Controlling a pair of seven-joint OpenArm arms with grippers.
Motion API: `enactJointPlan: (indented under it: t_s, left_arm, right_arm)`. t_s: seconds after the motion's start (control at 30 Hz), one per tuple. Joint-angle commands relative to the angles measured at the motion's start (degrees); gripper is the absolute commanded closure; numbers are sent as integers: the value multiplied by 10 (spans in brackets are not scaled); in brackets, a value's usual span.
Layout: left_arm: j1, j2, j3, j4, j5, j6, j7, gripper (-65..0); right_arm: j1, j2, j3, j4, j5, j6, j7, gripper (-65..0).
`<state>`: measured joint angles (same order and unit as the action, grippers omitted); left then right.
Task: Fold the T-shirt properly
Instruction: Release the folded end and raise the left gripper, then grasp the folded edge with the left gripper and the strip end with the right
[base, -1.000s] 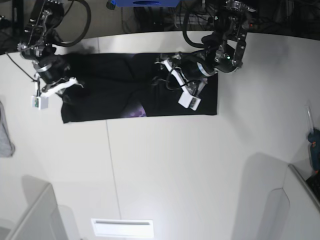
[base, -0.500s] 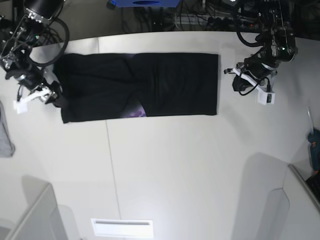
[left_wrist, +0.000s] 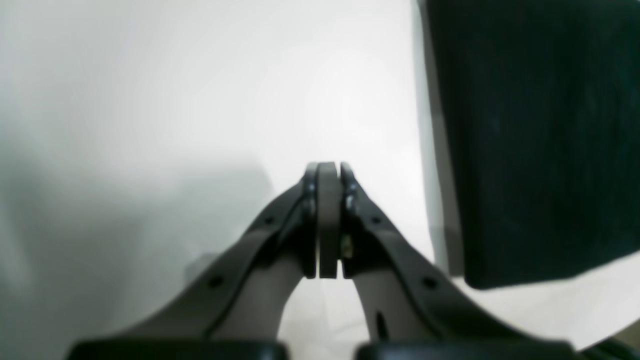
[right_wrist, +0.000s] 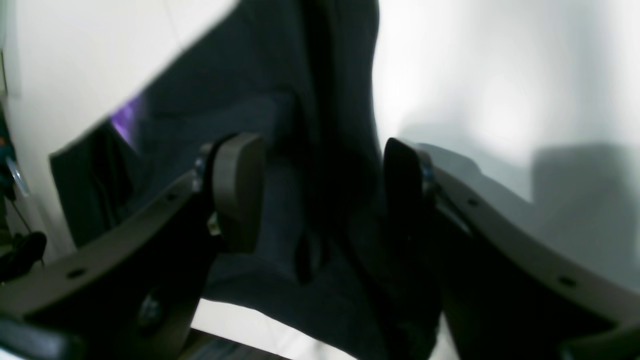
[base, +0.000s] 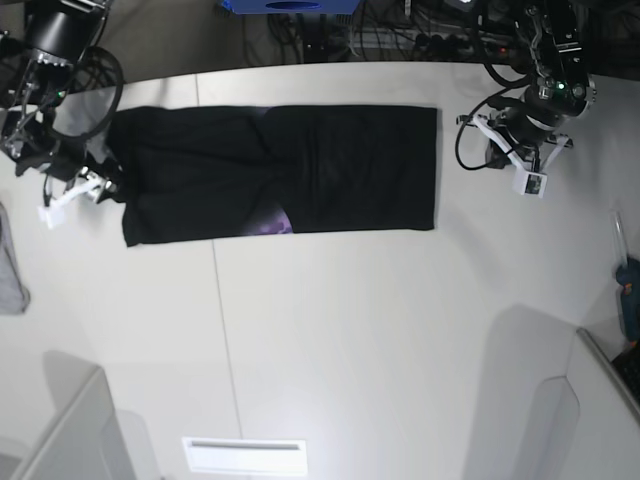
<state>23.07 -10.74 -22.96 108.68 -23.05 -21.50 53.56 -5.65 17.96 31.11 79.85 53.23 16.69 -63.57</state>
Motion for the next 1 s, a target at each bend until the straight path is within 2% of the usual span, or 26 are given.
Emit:
enactJointPlan:
  t_s: [0.0, 0.27, 0.4, 0.57, 0.67, 0.8, 0.97]
  left_arm:
    - [-2, -5, -4, 5, 2, -5, -9, 0]
    - [-21, -4, -4, -58, 3, -5, -9, 0]
    - [-13, -4, 1, -60, 3, -5, -50, 0]
    - [-4, -4, -1, -65, 3, -5, -56, 0]
    - [-4, -4, -1, -65, 3, -5, -56, 0]
    - [-5, -3, 3, -65, 3, -5, -56, 0]
    - [-6, -1, 4, -66, 2, -5, -56, 0]
  right_arm:
    - [7, 13, 2, 7, 11, 11, 8, -353]
    - [5, 13, 1, 6, 11, 11, 8, -353]
    - [5, 13, 1, -23, 11, 13, 7, -354]
    - [5, 13, 1, -35, 11, 67, 5, -354]
    - [0, 13, 1, -37, 11, 67, 3, -354]
    - [-8, 13, -54, -33, 11, 67, 8, -354]
    - [-18, 9, -90, -37, 11, 67, 43, -351]
